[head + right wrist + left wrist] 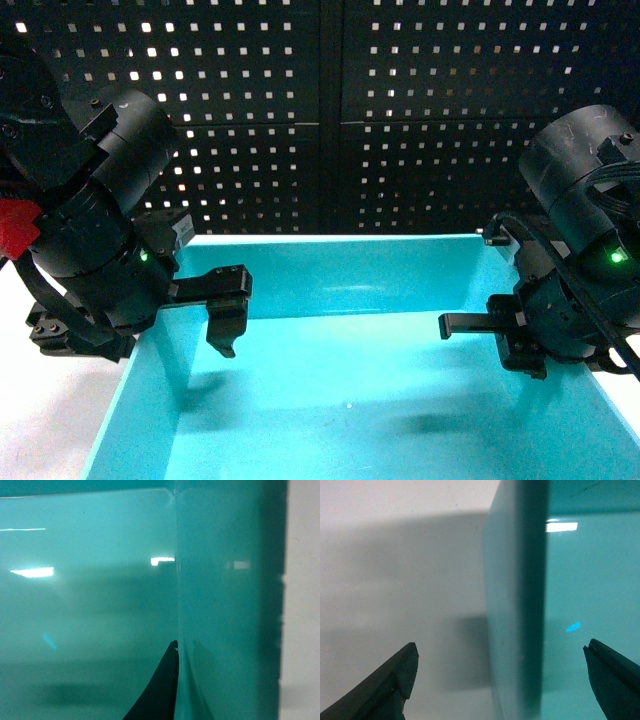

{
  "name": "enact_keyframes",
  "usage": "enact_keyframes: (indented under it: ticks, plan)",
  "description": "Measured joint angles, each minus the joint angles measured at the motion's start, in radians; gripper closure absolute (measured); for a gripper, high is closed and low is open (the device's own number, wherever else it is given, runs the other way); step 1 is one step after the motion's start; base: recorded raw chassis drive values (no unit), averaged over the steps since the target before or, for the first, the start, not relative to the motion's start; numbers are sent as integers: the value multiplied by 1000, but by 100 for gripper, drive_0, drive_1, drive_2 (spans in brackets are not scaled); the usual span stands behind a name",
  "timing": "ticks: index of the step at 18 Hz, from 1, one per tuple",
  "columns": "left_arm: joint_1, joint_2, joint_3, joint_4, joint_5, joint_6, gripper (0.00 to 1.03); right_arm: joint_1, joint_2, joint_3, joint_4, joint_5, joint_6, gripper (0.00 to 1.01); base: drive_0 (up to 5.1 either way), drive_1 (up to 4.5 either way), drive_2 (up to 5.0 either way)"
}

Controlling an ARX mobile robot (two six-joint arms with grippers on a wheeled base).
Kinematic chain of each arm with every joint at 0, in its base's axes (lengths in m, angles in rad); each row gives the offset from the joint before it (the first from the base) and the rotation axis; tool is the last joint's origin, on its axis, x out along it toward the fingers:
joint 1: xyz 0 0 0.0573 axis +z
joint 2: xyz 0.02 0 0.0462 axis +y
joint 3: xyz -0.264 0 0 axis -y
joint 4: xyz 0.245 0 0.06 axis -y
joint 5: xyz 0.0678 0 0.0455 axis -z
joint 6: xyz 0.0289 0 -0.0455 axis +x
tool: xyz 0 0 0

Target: Stack blue boxes stably on right

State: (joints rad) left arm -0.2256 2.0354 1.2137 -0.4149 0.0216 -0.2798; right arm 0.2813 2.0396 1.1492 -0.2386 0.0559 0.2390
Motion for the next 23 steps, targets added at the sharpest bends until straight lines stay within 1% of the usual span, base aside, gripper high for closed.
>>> enact_keyframes:
  ticks: [3, 6, 7, 9, 16, 17, 18, 19, 23]
  plan:
    - [-4, -5, -24, 53, -10, 39, 5, 0, 0, 0, 0, 0, 0, 93, 0, 0, 0]
    - [-6, -7, -29, 65, -12, 55, 5, 0, 0, 0, 0, 0, 0, 93, 0, 0, 0]
    - [-6, -8, -33, 74, -15, 60, 12, 0, 0, 0, 0, 0, 0, 93, 0, 0, 0]
    - [-10, -15, -48, 99, -29, 64, 31, 0, 0, 0, 0, 0, 0, 93, 0, 0, 0]
    - [-8, -21, -54, 89, -14, 63, 87, 0, 0, 0, 0, 0, 0, 93, 0, 0, 0]
    - [-7, -23, -60, 91, -22, 62, 96, 0, 0, 0, 0, 0, 0, 93, 0, 0, 0]
    - [-4, -26, -65, 98, -22, 52, 102, 0, 0, 0, 0, 0, 0, 93, 0, 0, 0]
    - [-4, -32, -78, 118, -24, 48, 101, 0, 0, 0, 0, 0, 0, 93, 0, 0, 0]
    - [-5, -39, -89, 131, -26, 45, 101, 0, 0, 0, 0, 0, 0, 93, 0, 0, 0]
